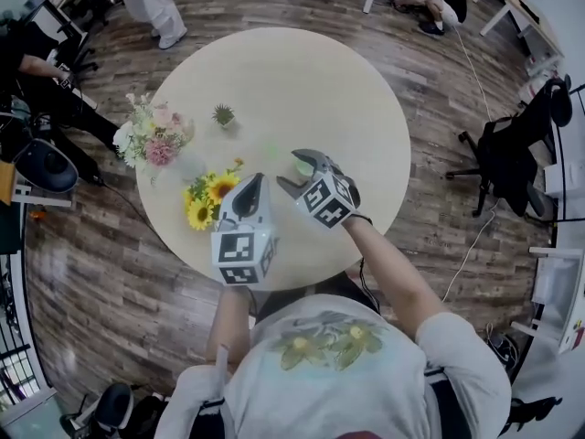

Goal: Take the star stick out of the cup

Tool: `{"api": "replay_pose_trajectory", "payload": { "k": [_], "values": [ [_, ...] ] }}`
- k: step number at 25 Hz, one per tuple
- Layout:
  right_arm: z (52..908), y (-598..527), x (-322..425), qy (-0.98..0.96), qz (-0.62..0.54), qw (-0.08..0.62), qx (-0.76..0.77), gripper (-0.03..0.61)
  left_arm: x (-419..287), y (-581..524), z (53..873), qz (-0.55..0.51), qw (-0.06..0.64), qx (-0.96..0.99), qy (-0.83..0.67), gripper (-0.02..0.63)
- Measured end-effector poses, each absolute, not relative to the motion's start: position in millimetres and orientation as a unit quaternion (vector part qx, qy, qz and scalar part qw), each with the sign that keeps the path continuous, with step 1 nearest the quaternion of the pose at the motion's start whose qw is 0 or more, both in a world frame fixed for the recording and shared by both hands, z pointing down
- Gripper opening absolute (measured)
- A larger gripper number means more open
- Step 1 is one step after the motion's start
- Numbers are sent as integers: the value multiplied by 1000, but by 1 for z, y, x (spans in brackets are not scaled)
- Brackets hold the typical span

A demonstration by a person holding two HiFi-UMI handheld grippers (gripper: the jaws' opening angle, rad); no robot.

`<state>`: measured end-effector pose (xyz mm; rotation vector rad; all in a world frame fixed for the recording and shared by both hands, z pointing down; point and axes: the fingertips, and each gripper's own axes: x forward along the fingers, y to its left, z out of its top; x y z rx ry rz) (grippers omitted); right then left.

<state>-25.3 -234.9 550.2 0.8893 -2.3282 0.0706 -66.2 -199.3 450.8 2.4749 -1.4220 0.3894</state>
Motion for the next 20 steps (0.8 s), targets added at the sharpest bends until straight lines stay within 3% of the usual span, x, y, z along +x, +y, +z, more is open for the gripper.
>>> {"api": "replay_pose_trajectory", "payload": {
  "k": [14,17,20],
  "values": [
    [584,-260,-32,-894,28,356,272,268,-66,-207,455,141,135,826,-529,0],
    [591,-265,-34,-891,22,365,268,179,-69,-209,454,141,138,821,-536,0],
    [597,-270,-33,-891,24,367,267,166,-71,-209,457,143,141,817,-540,0]
  ]
}}
